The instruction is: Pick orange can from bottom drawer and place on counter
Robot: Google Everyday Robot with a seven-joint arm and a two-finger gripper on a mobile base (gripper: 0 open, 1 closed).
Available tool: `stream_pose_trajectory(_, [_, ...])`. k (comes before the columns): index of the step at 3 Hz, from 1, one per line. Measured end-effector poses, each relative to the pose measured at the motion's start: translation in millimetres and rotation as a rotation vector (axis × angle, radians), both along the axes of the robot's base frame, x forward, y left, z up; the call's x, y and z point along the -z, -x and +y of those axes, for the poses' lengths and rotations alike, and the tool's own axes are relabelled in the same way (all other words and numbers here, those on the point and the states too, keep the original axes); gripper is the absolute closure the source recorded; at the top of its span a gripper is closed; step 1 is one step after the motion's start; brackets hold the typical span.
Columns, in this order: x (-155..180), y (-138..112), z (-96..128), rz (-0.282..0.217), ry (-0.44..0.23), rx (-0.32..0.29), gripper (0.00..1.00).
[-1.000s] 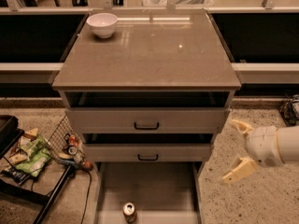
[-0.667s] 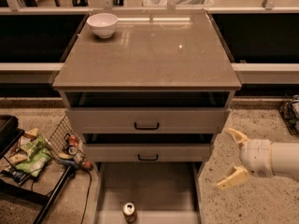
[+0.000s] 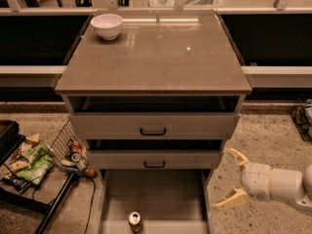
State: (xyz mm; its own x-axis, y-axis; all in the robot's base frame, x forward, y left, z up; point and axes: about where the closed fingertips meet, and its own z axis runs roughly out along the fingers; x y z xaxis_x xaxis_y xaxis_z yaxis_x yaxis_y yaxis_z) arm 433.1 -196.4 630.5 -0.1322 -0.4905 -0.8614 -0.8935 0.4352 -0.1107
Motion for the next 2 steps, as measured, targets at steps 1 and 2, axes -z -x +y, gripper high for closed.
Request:
stream_pose_trajectory(1, [-2.9, -1.4, 0.8, -0.006, 0.019, 0.039, 0.0])
stream_pose_trajectory(2, [38.1, 4.9, 26.9, 0.011, 0.037, 0.033, 0.0])
